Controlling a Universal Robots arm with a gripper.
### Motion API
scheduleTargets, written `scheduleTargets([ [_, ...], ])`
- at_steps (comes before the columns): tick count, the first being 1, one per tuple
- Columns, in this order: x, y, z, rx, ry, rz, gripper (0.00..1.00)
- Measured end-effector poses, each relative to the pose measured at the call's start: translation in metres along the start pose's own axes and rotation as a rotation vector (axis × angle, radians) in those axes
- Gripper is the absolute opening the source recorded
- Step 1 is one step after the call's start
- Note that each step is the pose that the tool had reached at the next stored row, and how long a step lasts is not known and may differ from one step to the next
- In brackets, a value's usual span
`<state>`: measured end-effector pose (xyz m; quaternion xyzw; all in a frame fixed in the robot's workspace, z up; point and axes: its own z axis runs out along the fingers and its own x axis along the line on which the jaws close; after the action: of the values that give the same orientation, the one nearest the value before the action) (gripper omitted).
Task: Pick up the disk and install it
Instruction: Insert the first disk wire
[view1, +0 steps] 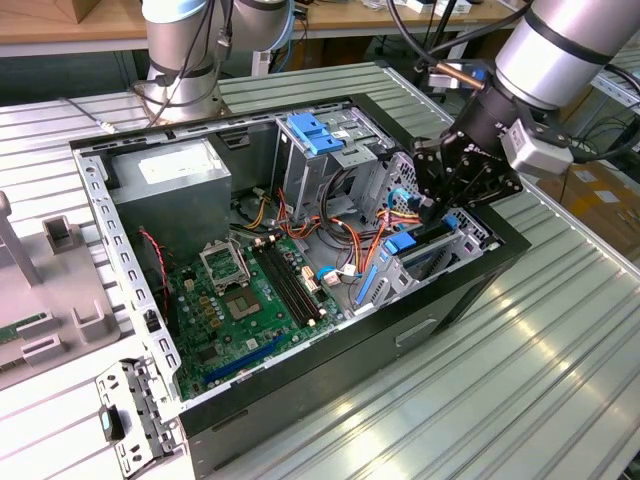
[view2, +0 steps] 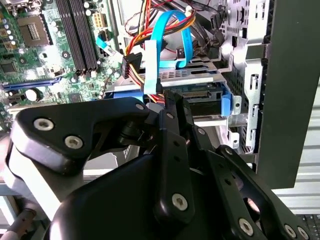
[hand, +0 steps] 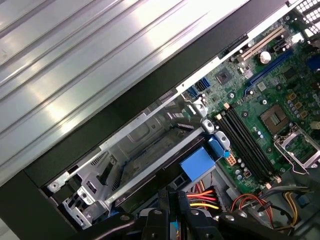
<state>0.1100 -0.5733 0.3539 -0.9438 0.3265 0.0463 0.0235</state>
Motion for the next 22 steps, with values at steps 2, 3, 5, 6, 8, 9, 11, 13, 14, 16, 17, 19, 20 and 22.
scheduleTargets([
  [2, 0.0, 0.0, 0.0001, 0.0015, 0.0001, 0.014, 0.18],
  [3, 0.0, 0.0, 0.0001, 0.0021, 0.0003, 0.02, 0.18],
  [5, 0.0, 0.0, 0.0003, 0.0041, 0.0005, 0.039, 0.18],
  [6, 0.0, 0.0, 0.0003, 0.0059, 0.0007, 0.056, 0.18],
  [8, 0.0, 0.0, 0.0004, 0.0084, 0.0011, 0.08, 0.18],
  [9, 0.0, 0.0, 0.0005, 0.01, 0.0012, 0.096, 0.18],
  [11, 0.0, 0.0, 0.0005, 0.0121, 0.0016, 0.116, 0.18],
  [13, 0.0001, 0.0, 0.0007, 0.0149, 0.0019, 0.143, 0.18],
  [14, 0.0001, 0.0, 0.0007, 0.016, 0.0021, 0.154, 0.18],
  [16, 0.0001, 0.0, 0.0008, 0.0185, 0.0024, 0.178, 0.18],
  [17, 0.0001, 0.0, 0.0008, 0.0197, 0.0027, 0.191, 0.18],
  [19, 0.0001, 0.0, 0.0009, 0.0221, 0.0029, 0.213, 0.18],
  [20, 0.0001, 0.0, 0.0009, 0.0231, 0.0031, 0.223, 0.18],
  [22, 0.0001, 0.0, 0.001, 0.0315, 0.0043, 0.305, 0.18],
])
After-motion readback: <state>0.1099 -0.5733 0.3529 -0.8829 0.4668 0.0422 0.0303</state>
